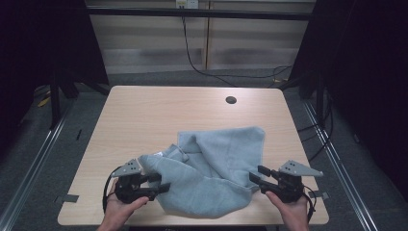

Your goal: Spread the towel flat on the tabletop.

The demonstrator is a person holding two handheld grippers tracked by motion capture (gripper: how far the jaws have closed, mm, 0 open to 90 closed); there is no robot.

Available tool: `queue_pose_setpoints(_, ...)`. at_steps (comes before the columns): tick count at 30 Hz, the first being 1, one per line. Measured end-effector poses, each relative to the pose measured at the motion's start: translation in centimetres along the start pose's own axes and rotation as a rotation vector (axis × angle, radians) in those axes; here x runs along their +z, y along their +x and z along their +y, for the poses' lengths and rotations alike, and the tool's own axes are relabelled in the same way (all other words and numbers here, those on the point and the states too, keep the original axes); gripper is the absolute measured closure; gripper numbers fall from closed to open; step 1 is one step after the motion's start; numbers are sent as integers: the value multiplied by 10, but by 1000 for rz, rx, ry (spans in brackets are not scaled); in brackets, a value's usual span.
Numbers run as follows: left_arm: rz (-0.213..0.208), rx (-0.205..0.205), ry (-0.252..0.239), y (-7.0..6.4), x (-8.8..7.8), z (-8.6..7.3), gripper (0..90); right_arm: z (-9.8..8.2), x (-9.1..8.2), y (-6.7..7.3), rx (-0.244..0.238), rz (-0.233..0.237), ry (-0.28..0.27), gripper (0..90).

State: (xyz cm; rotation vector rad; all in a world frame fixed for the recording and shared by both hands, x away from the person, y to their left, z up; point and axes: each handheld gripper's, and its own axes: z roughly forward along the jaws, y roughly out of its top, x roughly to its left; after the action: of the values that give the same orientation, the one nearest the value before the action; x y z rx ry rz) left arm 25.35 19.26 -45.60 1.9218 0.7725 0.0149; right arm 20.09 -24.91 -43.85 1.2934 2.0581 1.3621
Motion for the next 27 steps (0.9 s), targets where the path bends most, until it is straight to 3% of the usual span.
queue_pose_setpoints(4,26,-5,-29,8,1,12,396,12,17,-7,6,40,12,479)
queue_pose_setpoints(6,31,-8,-54,14,1,19,390,18,33,-11,-4,53,26,467)
queue_pose_setpoints(7,25,-17,-63,17,0,23,390,24,50,-13,-6,86,35,459)
queue_pose_setpoints(9,41,-32,-104,22,-5,28,389,25,58,-14,-1,94,39,454)
queue_pose_setpoints(10,49,-50,-135,25,-8,29,389,28,74,-11,-7,123,63,441)
queue_pose_setpoints(12,59,-65,-147,31,-10,29,389,29,92,-8,-29,128,99,418)
queue_pose_setpoints(13,79,-58,-137,35,-8,28,393,29,100,-7,-29,124,113,403)
queue_pose_setpoints(15,65,-69,-67,46,11,21,393,31,118,-6,-29,123,135,368)
queue_pose_setpoints(16,65,-69,-67,46,11,21,379,32,128,-5,-27,121,151,346)
queue_pose_setpoints(17,62,-49,-5,49,21,17,379,32,128,-5,-27,121,151,346)
queue_pose_setpoints(18,78,-6,43,49,31,11,374,32,137,-3,-20,138,170,340)
queue_pose_setpoints(20,64,23,127,44,50,-1,390,27,163,2,-55,115,212,330)
queue_pose_setpoints(24,72,3,119,43,51,-1,379,17,174,6,-62,91,225,333)
queue_pose_setpoints(26,90,-28,68,45,47,4,377,16,172,10,-78,94,241,379)
queue_pose_setpoints(27,90,-28,68,45,47,4,373,16,172,10,-78,94,241,379)
